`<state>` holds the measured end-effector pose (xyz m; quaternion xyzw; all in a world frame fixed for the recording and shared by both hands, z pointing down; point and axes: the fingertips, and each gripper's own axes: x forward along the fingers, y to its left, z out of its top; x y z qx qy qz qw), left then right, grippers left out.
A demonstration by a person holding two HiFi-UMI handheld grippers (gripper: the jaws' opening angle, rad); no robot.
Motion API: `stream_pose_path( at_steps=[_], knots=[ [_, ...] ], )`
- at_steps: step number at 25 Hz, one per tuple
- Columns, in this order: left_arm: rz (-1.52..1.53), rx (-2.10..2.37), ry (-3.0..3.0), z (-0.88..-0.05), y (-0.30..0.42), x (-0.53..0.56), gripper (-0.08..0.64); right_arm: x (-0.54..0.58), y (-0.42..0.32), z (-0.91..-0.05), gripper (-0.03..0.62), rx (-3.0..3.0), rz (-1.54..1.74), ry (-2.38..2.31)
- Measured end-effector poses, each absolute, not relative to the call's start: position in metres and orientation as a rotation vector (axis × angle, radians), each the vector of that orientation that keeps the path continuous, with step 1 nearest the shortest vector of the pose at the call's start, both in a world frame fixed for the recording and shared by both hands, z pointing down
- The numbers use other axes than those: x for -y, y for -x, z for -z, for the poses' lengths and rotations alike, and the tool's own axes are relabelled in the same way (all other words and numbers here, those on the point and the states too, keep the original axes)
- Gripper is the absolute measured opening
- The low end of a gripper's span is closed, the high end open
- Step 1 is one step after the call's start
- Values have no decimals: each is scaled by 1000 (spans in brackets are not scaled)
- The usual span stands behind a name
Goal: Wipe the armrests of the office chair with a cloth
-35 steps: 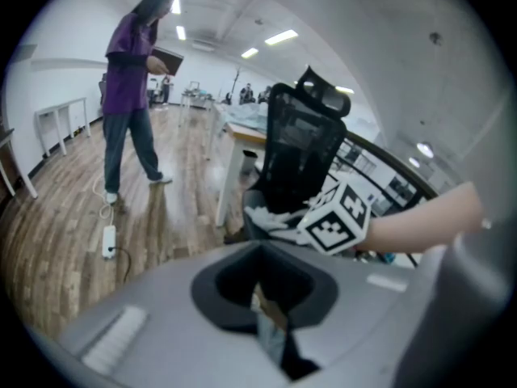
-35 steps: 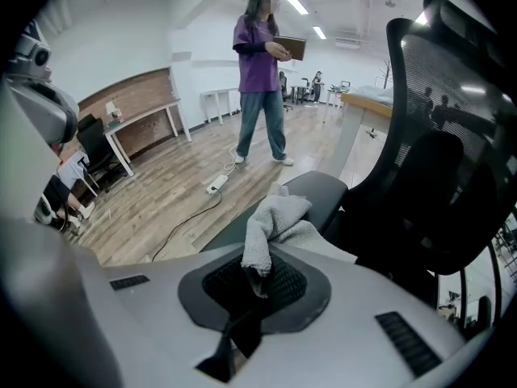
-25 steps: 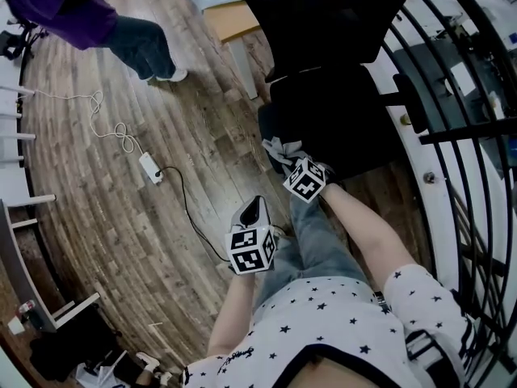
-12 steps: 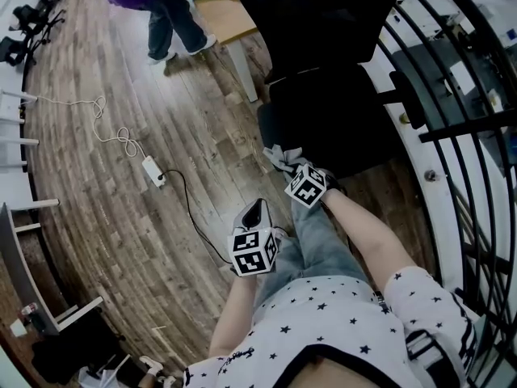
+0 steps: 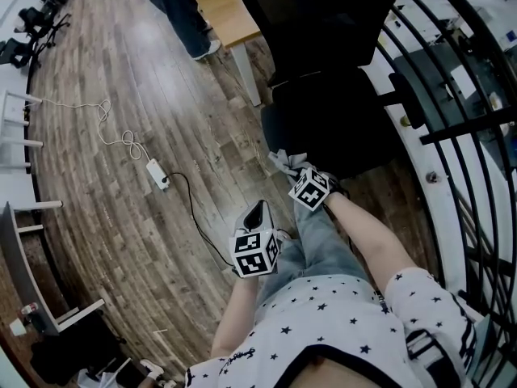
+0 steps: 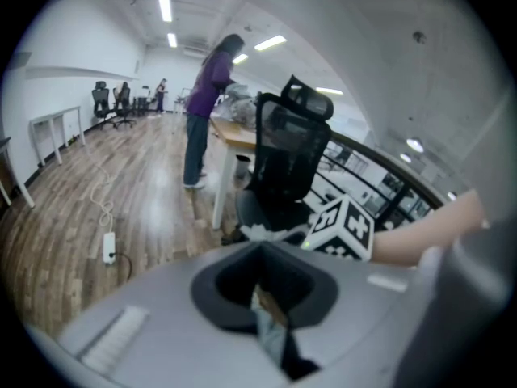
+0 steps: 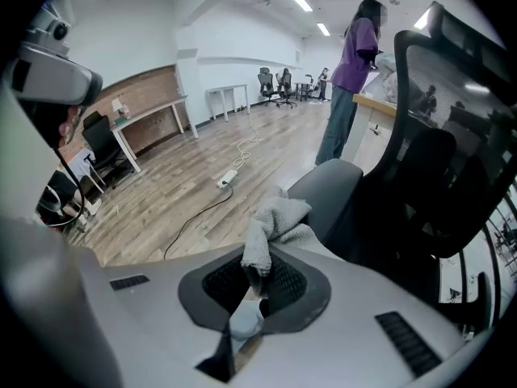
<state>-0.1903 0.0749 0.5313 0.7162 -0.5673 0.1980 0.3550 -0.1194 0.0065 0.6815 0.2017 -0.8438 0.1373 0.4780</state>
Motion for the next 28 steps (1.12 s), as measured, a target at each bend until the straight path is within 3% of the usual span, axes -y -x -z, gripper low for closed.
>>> stream_pose_path(
  at_steps=[28],
  knots=[
    [-408, 1503, -1971, -484, 221, -125, 2, -86, 124, -547, 32, 2297, -340, -833]
  ],
)
